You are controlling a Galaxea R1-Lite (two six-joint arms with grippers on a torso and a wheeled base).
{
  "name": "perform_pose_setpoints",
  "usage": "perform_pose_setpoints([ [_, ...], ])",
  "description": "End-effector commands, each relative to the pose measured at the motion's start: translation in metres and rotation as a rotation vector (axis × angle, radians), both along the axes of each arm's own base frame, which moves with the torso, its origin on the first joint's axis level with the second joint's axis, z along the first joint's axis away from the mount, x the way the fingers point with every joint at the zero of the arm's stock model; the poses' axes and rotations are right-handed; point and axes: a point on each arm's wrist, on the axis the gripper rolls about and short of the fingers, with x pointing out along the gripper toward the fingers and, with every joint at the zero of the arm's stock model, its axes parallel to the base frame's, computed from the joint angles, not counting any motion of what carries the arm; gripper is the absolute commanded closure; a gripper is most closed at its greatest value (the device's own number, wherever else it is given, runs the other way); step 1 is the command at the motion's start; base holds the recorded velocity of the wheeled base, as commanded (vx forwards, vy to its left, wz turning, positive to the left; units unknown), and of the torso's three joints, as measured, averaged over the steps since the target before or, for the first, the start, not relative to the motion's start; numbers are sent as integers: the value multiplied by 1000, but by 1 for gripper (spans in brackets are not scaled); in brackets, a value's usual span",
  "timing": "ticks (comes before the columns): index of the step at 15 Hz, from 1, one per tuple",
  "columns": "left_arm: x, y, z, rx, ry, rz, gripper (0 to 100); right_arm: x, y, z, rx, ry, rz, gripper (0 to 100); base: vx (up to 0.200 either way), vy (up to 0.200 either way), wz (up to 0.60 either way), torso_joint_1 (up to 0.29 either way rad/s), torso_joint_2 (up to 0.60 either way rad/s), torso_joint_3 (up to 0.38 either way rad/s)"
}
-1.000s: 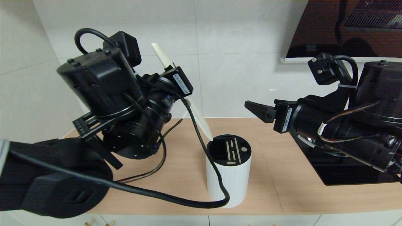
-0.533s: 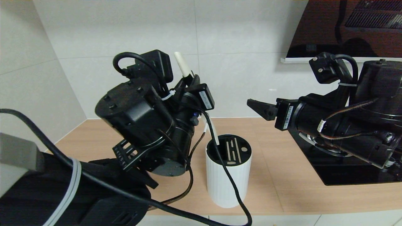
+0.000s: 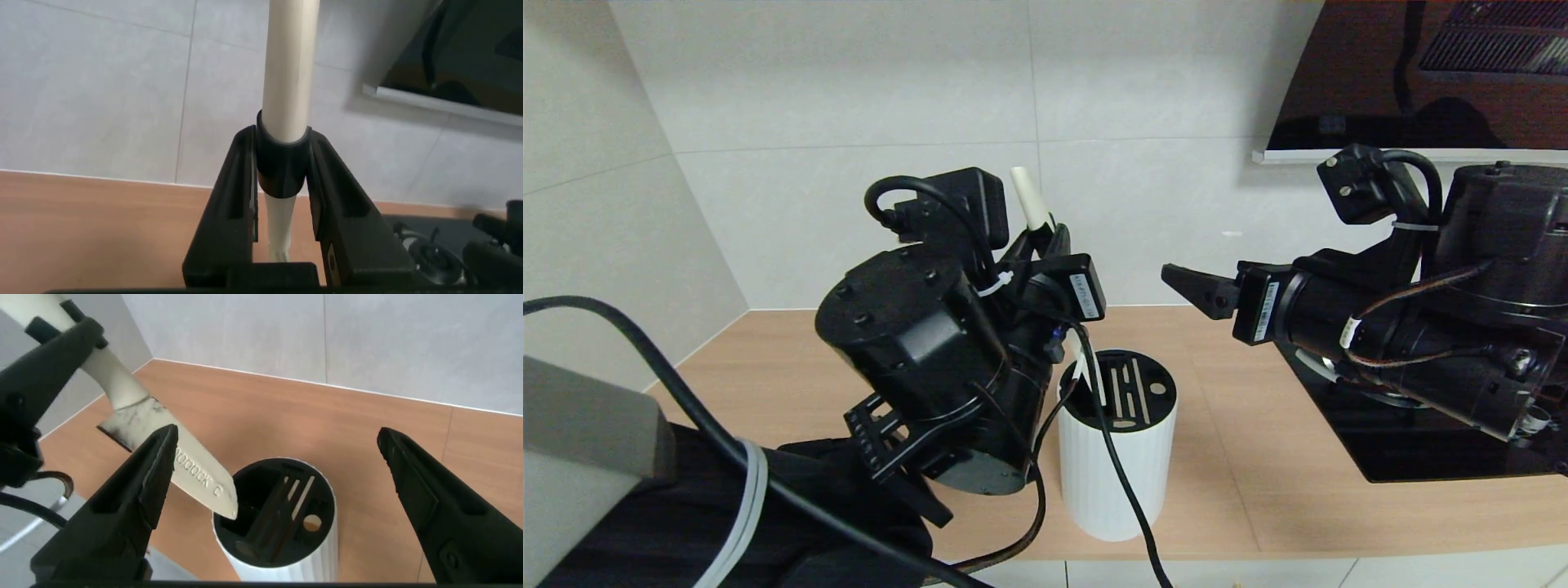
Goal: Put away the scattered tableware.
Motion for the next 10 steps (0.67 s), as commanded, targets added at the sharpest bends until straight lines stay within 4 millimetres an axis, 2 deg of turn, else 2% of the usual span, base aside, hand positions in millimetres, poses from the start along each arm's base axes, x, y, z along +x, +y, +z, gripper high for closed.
perform_pose_setpoints([
  [1, 1, -2, -5, 12, 10, 0, 100, 0, 0, -1, -1, 2, 1, 0, 0, 0, 0, 0, 0, 0],
  [8, 6, -8, -20, 44, 33, -18, 100, -1, 0, -1, -1, 2, 1, 0, 0, 0, 0, 0, 0, 0],
  [10, 11, -13, -31, 61, 47, -18, 100, -1, 0, -1, -2, 3, 2, 0, 0, 0, 0, 0, 0, 0],
])
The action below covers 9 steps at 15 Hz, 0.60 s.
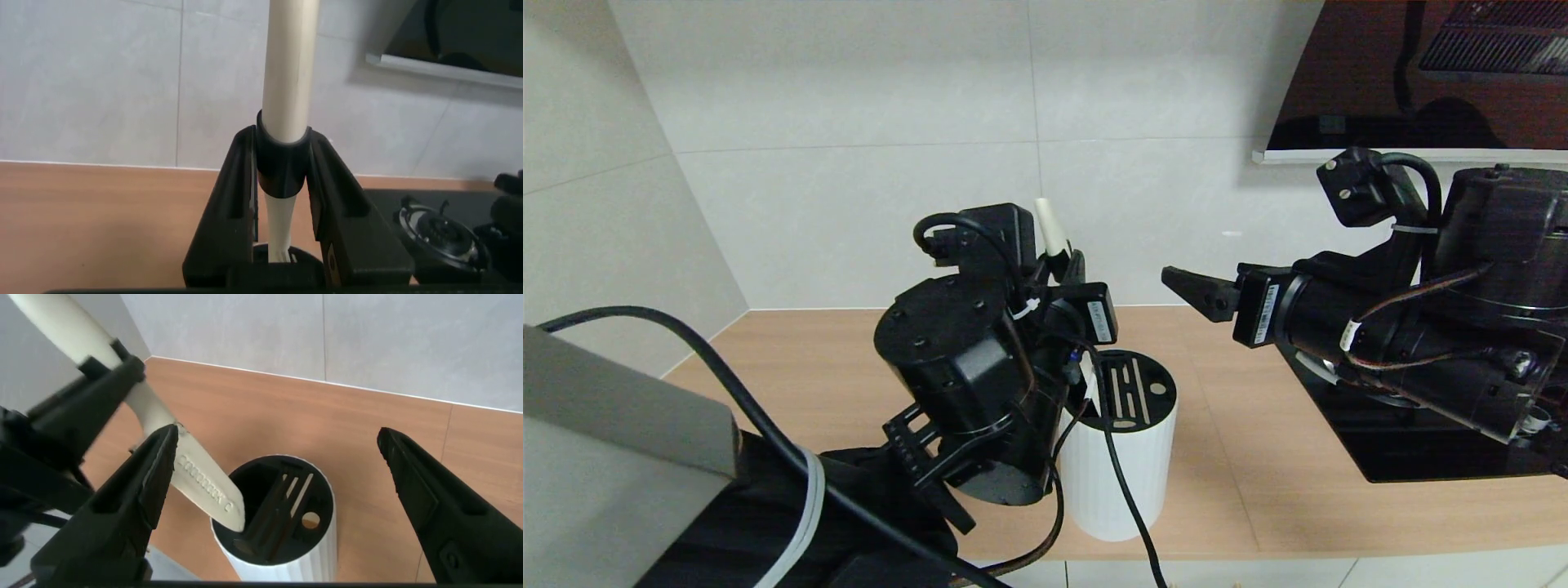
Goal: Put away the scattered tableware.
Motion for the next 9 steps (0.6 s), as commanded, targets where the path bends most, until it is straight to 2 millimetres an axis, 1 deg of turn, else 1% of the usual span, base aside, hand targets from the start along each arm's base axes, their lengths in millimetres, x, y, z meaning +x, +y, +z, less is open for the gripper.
perform_pose_setpoints([
  [1, 5, -6, -14, 21, 16, -5, 100, 0, 0, 0, 0, 0, -1, 0, 0, 0, 0, 0, 0, 0],
  [9, 14, -17, -43, 71, 58, -13, 100, 0, 0, -1, -2, 2, 1, 0, 0, 0, 0, 0, 0, 0],
])
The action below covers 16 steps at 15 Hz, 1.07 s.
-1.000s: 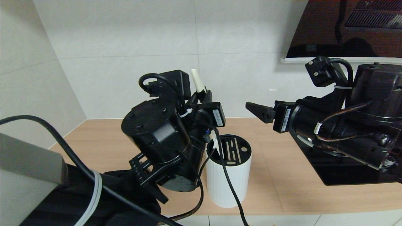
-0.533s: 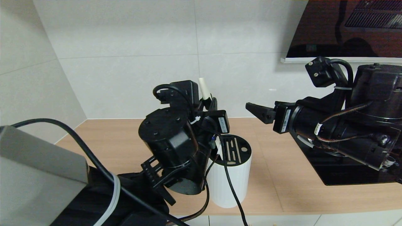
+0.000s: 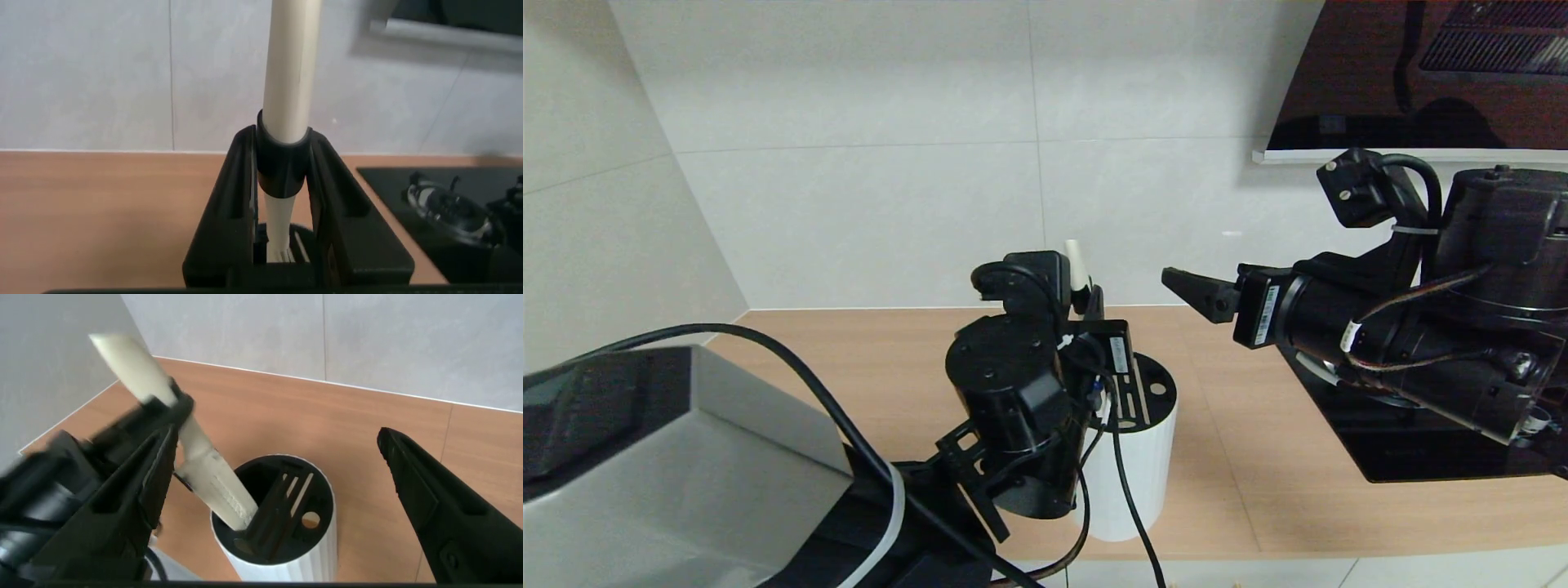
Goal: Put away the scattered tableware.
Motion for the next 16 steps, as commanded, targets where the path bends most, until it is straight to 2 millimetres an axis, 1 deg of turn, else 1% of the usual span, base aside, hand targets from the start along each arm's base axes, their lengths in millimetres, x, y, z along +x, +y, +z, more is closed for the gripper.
perform_pose_setpoints([
  [1, 3, -4, -11, 22, 19, 1, 100, 0, 0, -1, -2, 2, 0, 0, 0, 0, 0, 0, 0, 0],
  [10, 7, -8, -28, 52, 45, 2, 100, 0, 1, -3, -6, 8, 1, 0, 0, 0, 0, 0, 0, 0],
  [15, 13, -15, -57, 105, 90, 5, 100, 1, 0, -3, -9, 8, 0, 0, 0, 0, 0, 0, 0, 0],
  [16, 14, -16, -59, 105, 91, 7, 100, 0, 1, -3, -9, 8, 1, 0, 0, 0, 0, 0, 0, 0],
])
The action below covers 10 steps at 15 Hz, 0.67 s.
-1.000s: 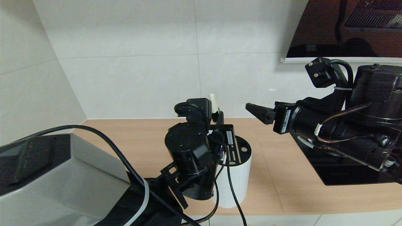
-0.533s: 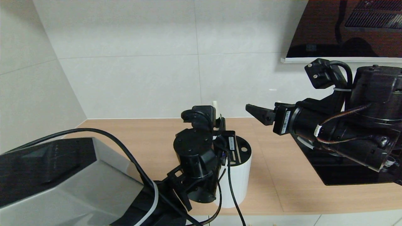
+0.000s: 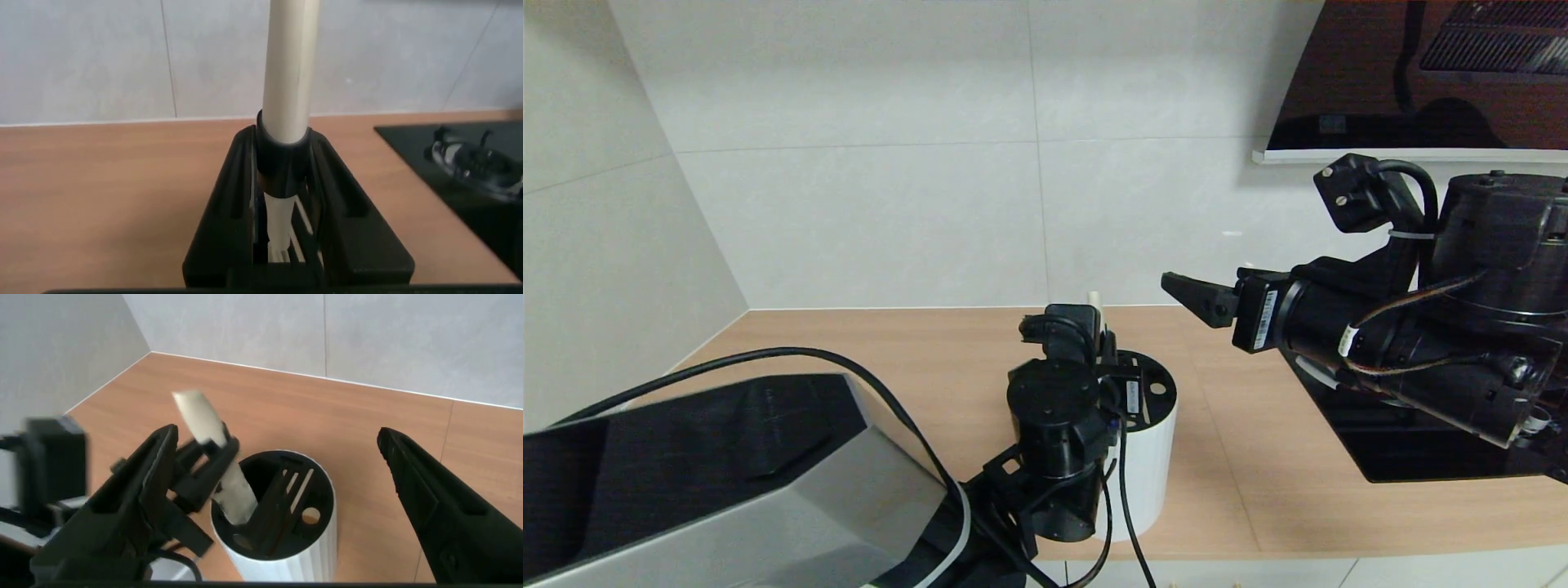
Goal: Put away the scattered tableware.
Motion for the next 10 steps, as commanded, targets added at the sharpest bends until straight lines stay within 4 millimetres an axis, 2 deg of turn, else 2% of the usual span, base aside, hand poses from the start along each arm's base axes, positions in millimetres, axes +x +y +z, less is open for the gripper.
perform_pose_setpoints([
  [1, 2, -3, -11, 13, 12, 1, 100, 0, 1, -1, -1, 1, 1, 0, 0, 0, 0, 0, 0, 0],
  [10, 4, -3, -20, 34, 27, 6, 100, 1, 0, -1, -2, 3, -1, 0, 0, 0, 0, 0, 0, 0],
])
